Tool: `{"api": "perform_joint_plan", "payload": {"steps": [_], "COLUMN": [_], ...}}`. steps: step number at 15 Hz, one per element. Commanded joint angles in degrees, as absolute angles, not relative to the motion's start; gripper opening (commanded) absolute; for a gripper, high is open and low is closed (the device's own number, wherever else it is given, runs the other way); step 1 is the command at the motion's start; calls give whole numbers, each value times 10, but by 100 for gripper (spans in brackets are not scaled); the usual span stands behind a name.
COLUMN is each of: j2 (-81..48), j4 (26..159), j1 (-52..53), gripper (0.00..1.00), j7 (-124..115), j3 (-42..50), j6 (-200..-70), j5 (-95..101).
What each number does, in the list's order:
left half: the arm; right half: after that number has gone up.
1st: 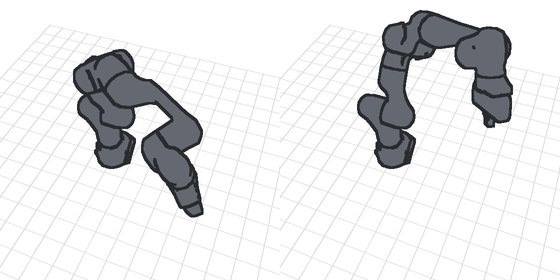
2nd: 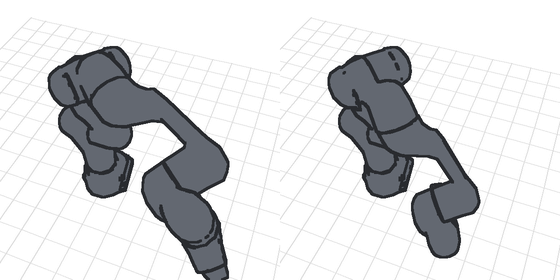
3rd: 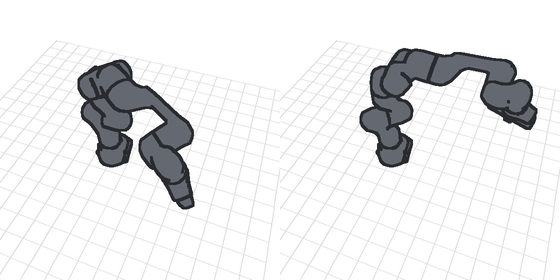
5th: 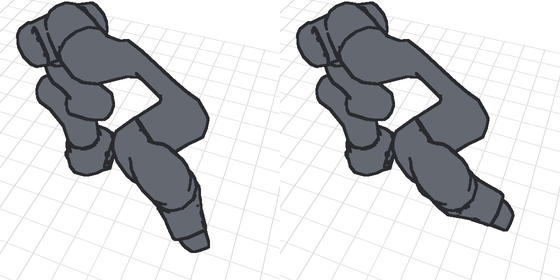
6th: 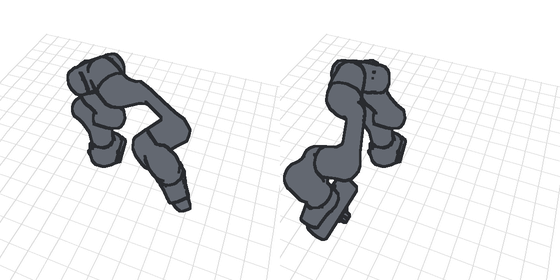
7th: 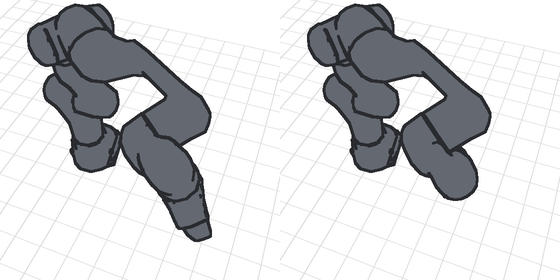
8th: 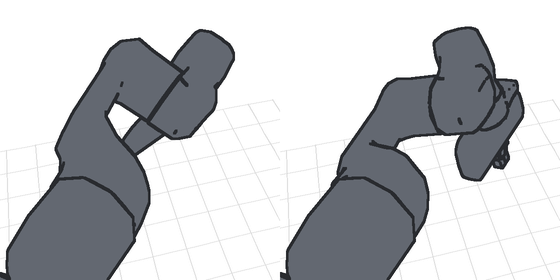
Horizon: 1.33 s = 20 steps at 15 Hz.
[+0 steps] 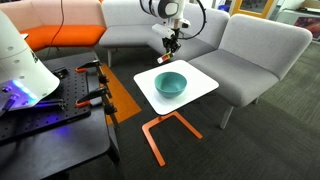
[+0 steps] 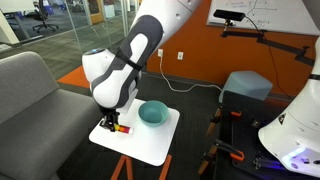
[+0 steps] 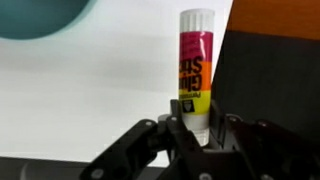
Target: Put the bottle in the bowl
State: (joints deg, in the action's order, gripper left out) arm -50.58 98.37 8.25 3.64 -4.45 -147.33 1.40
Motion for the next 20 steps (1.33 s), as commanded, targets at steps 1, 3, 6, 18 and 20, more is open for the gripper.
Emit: {"api": "perform_joint_plan", "payload": {"steps": [1, 3, 6, 18, 20], "j2": [-430, -394, -348, -354, -368], "j4": [1066, 1107, 1163, 1196, 1186], "j1": [31, -4, -60, -78, -80], "gripper": [8, 8, 8, 8, 8], "j7": [110, 163, 276, 333, 351], "j3": [-71, -84, -112, -66, -62], "j6": [-1478, -1477, -1451, -1435, -1431], "j5": [18, 13, 11, 74, 89]}}
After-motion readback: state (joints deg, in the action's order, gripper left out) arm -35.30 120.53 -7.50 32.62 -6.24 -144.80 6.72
